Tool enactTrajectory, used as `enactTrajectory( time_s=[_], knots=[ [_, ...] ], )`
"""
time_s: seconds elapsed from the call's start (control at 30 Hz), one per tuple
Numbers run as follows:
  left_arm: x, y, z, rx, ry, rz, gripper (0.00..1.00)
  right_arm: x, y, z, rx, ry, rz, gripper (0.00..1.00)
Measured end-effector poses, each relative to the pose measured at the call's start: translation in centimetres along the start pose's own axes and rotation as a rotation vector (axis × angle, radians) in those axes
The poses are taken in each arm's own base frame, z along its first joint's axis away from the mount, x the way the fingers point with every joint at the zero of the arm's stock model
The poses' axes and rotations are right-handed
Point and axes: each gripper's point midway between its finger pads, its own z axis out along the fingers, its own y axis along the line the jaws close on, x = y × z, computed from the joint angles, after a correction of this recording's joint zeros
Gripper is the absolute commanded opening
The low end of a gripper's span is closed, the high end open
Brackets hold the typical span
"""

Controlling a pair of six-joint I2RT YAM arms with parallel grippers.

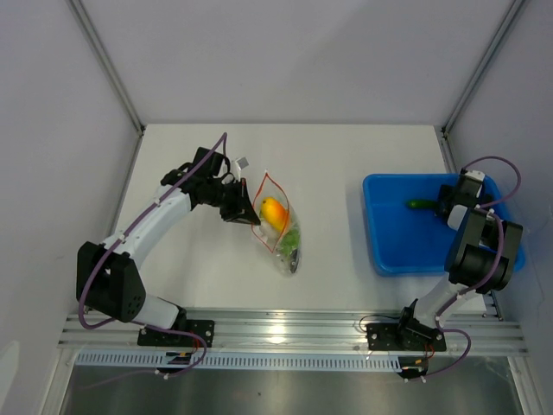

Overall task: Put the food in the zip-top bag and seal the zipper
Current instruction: Pick up the fake fruit from the bin.

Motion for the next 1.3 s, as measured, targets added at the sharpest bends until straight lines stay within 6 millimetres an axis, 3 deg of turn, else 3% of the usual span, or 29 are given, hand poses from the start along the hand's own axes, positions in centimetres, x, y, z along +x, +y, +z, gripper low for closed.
enactTrajectory(
  time_s=[0.27,0.37,0.4,0.53,0.77,0.9,1.1,1.3],
  knots=[
    [0.0,0.0,0.0,0.000,-0.001,-0.001,0.00,-0.5,-0.3,0.2,0.022,-0.039,0.011,0.99],
    [0.0,0.0,0.0,0.001,-0.001,-0.005,0.01,-0.9,-0.5,0.4,0.039,-0.058,0.014,0.93],
    [0.0,-0.1,0.0,0.001,-0.001,-0.008,0.00,-0.9,-0.6,0.5,0.043,-0.060,0.014,0.89],
    [0.0,-0.1,0.0,0.000,-0.001,-0.010,0.01,-0.2,-0.4,1.4,0.051,-0.037,0.002,0.55],
    [0.3,0.2,0.2,-0.004,0.005,-0.030,0.00,0.2,-0.4,1.7,0.061,-0.025,-0.001,0.28],
    [0.3,0.2,0.2,-0.004,0.005,-0.034,0.01,0.3,-0.4,1.6,0.060,-0.023,0.000,0.00],
    [0.3,0.1,0.3,-0.002,0.004,-0.036,0.01,0.2,-0.2,1.1,0.048,-0.021,0.028,0.00],
    [0.5,0.0,0.2,0.002,-0.001,-0.028,0.01,-2.2,-0.6,-2.2,0.045,-0.091,0.091,0.00]
  ],
)
